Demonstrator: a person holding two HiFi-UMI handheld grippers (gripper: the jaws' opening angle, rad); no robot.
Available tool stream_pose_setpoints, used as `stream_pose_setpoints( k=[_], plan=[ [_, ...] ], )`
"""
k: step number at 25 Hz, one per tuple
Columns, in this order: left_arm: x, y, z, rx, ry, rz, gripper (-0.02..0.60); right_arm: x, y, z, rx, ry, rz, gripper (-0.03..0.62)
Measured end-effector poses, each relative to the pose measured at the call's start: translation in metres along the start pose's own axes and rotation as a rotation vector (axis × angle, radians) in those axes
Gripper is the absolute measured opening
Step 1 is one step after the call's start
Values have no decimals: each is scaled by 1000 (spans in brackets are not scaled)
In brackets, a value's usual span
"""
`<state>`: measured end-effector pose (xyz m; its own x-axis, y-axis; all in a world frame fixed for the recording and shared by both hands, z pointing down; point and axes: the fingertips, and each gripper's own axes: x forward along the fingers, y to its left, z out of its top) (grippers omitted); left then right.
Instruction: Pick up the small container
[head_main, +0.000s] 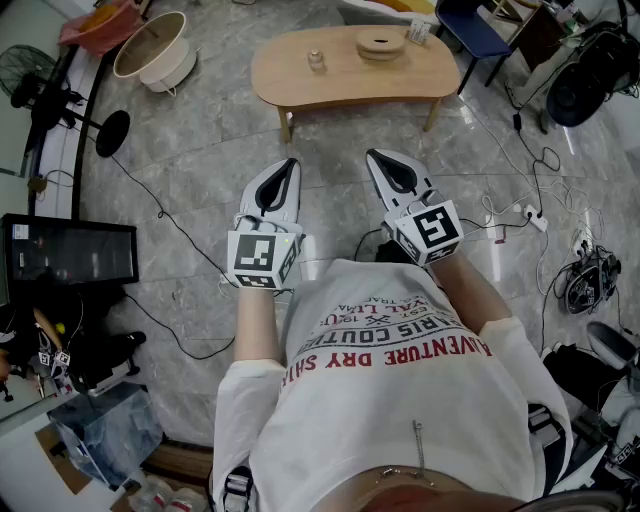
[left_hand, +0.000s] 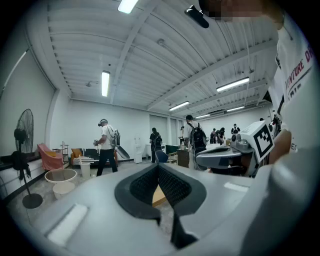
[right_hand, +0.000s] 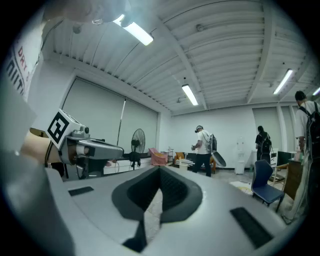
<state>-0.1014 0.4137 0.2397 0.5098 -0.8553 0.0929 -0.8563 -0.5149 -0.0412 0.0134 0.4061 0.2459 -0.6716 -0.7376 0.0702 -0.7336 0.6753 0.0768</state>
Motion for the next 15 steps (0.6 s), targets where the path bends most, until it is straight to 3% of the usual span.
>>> stream_pose_setpoints(
  k=[15],
  plan=[
    [6,17,-7,-31,-9,-10,12,16,-2,-8,27,19,-6,-3]
  ],
)
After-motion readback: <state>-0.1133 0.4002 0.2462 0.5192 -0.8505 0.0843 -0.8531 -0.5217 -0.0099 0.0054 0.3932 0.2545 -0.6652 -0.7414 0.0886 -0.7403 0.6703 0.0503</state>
